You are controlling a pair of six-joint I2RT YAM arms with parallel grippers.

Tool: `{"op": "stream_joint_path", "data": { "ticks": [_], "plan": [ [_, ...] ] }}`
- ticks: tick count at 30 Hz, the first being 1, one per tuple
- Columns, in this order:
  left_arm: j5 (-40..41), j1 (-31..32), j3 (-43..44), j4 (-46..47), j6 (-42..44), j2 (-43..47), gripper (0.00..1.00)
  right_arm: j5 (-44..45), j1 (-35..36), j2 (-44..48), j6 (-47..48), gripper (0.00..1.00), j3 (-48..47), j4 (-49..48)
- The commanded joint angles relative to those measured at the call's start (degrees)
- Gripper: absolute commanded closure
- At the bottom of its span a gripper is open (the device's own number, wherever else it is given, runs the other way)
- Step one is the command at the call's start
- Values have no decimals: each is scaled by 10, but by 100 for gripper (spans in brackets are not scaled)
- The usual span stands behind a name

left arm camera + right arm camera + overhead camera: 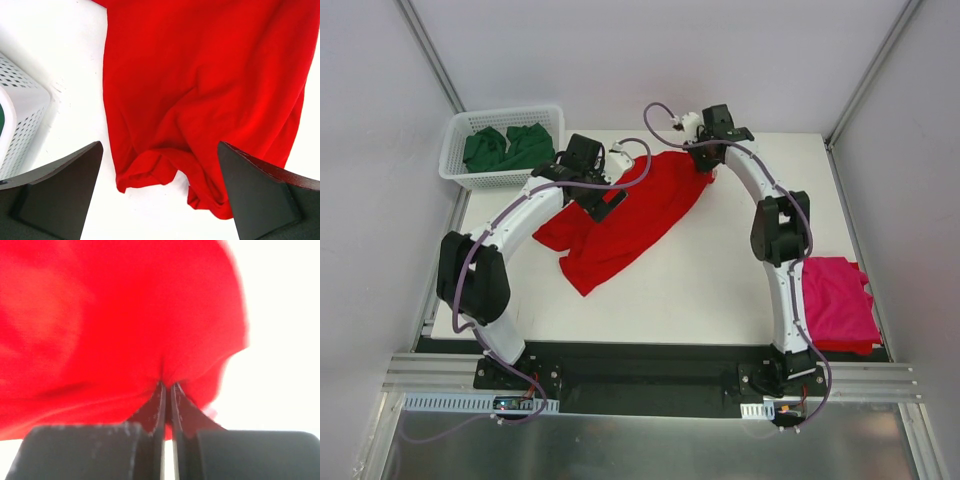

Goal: Fold and stack the t-shirts
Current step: Flatten out the tshirt

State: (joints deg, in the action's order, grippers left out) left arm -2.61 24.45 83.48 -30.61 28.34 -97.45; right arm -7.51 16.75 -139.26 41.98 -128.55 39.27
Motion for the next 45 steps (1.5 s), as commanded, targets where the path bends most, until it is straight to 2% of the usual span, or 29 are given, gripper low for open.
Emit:
{"op": "stream_joint_path", "data": {
  "ticks": [1,3,4,5,6,7,8,9,11,13,18,21,23,24,28,34,39,45],
  "plan": [
    [8,7,-2,6,8,35,1,-18,31,128,-8,99,34,-190],
    [7,9,-4,6,6,38,1,-9,34,117,-23,99,24,-244],
    [6,10,-6,6,6,39,1,-1,37,102,-22,95,8,-242],
    [6,10,-7,6,4,40,1,33,41,81,10,48,-8,-236],
    [4,11,-8,5,4,43,1,69,58,73,32,9,-2,-248],
    [4,12,-10,6,4,44,1,115,69,66,72,4,3,-255],
    [4,12,-13,5,6,45,0,184,80,57,112,4,20,-256],
    [4,13,-14,5,6,48,1,209,96,58,176,4,37,-260],
    [4,14,-18,4,6,51,1,224,101,79,195,4,89,-264],
    [2,14,-24,5,6,54,1,195,98,132,194,4,171,-235],
    [-10,17,-36,5,-2,53,1,81,79,198,122,4,219,-53],
    [-32,17,-39,2,-28,51,1,17,58,210,58,2,234,-8],
    [-51,17,-41,0,-40,50,1,-24,44,214,18,0,244,-12],
    [-53,18,-42,0,-43,47,1,-42,32,213,7,3,246,-19],
    [-46,18,-40,-2,-42,47,1,-104,14,169,-37,5,192,-3],
    [-17,22,-39,-2,-22,64,1,-174,16,48,-58,5,20,97],
    [-4,18,-46,-3,-19,69,1,-152,34,13,-44,5,-2,102],
    [9,-65,-36,-3,-70,73,1,-99,60,28,8,4,37,113]
  ]
}}
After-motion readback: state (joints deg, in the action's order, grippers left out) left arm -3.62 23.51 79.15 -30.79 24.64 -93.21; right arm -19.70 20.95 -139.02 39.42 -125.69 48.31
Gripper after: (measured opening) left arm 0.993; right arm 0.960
